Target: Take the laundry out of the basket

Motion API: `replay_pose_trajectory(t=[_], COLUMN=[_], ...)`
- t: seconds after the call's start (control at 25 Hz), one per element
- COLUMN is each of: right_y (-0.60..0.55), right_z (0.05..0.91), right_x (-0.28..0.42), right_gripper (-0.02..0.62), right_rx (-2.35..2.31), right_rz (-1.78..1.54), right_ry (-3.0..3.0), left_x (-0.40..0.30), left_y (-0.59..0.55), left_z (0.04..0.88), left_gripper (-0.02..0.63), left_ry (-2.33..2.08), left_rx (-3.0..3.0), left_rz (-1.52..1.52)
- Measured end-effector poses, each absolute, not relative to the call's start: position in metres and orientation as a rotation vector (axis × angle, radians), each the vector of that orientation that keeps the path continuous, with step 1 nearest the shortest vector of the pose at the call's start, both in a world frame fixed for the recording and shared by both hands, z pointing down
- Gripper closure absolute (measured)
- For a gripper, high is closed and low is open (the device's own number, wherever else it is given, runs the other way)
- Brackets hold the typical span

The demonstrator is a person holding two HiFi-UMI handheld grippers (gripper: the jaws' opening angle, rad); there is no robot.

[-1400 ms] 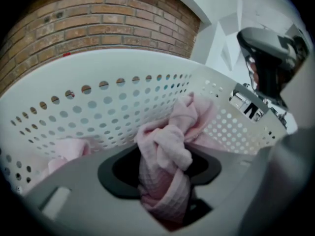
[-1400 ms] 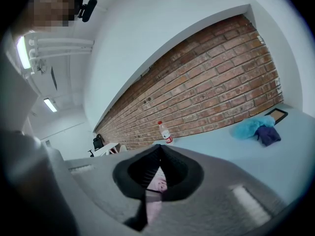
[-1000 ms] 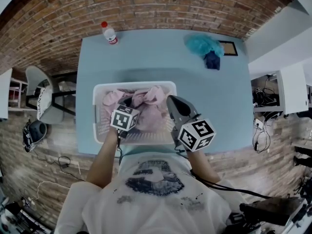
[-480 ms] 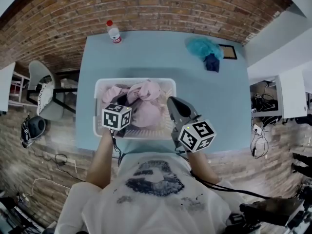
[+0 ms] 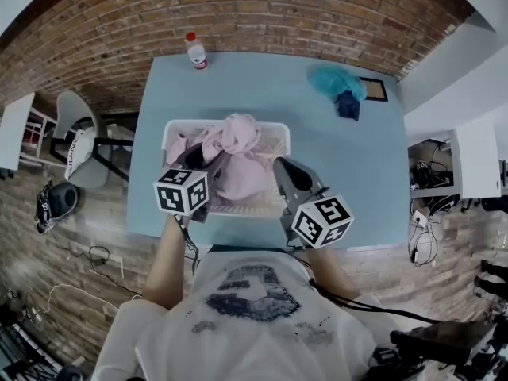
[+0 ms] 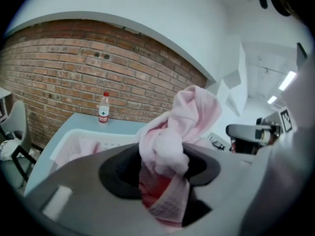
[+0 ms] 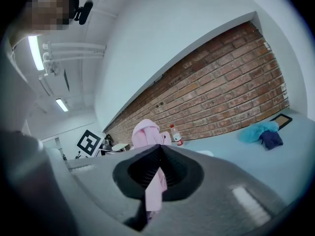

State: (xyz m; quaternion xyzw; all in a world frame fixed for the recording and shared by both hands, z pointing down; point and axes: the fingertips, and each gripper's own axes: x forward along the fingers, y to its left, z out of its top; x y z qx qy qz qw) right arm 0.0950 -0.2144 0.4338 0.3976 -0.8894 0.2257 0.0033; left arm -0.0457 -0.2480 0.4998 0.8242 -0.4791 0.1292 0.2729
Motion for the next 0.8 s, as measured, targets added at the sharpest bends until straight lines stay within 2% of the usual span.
replay_pose_trajectory(t=[0.24,0.52,0.8], right_y=[-0.193,-0.162,-0.121], right_z=[0.416,0.400,0.395], right_x=[0.075,0.046,0.029], right_gripper=[0.598,0.598,0.598], right_rx=[1.285,1.362,1.445], right_rz=[0.641,0.597,0.580], right_ry=[-2.807,-2.793,-2.766], left_x=[-0.061,-0.082,-0.098], left_y=[-0.229,-0.209,-0.184], left_z=[0.463,0.448,0.438], left_gripper=[0.385,0.462,0.472], left_ry=[-1.305,-1.293,-1.246], left_rx=[2.275,2.319,2.336], left_rz=[0.244,0.175,0.113])
